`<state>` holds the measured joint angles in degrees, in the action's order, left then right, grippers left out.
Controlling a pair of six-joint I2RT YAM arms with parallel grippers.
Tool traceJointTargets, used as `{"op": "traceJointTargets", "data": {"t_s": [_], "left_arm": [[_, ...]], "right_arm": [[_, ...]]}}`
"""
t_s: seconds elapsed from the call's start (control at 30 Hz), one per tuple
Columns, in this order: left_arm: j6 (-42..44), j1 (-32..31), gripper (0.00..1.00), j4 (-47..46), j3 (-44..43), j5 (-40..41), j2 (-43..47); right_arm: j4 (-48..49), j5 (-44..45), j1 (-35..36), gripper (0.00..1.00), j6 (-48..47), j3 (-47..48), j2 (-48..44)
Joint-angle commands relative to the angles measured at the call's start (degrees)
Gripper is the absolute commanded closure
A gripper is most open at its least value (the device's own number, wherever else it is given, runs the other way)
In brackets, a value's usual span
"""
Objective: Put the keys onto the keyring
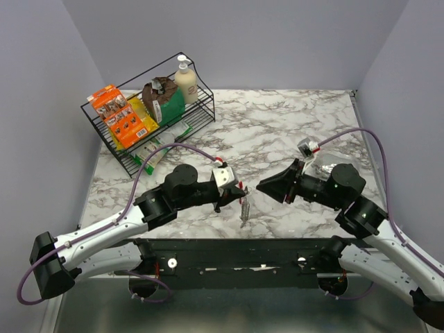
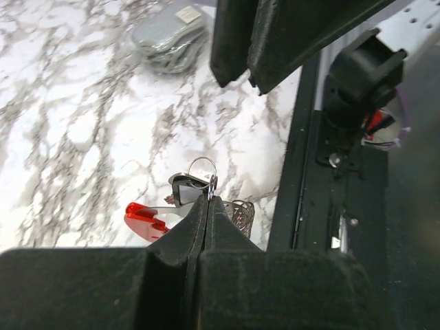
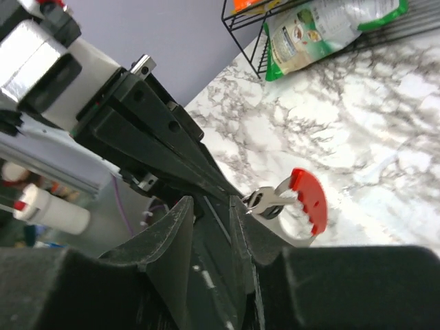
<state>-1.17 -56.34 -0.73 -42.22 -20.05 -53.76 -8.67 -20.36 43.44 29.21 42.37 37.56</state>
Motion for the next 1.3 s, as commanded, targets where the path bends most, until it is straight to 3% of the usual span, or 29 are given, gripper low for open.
{"op": "traceJointTargets", "data": {"t_s": [0.0, 0.3, 0.43, 0.57, 0.77, 1.27], "left_arm": [[3.1, -0.5, 1.00, 2.0, -2.4, 9.1, 1.9], [5.7, -1.2, 1.00, 4.3, -2.8, 14.3, 2.3], [6.5, -1.7, 1.00, 4.3, -2.5, 13.6, 2.5], [7.3, -2.2, 1.00, 4.2, -2.3, 12.8, 2.9], [8.1, -3.1, 1.00, 4.4, -2.6, 12.0, 3.0], [9.0, -4.8, 1.00, 5.2, -3.8, 11.7, 1.6]], "right_arm": [[-4.2, 0.3, 0.1, 0.66, 9.5, 3.9, 3.6], [-5.7, -0.9, 0.1, 0.63, 13.8, 4.4, 9.7], [-5.7, 0.1, 0.1, 0.47, 13.8, 4.1, 10.6], [-5.0, -0.1, 0.0, 0.43, 14.3, 4.0, 12.3], [-3.4, -0.3, -0.1, 0.46, 14.5, 3.8, 14.8], [-0.5, -0.9, -1.3, 0.70, 14.6, 1.0, 15.2]]}}
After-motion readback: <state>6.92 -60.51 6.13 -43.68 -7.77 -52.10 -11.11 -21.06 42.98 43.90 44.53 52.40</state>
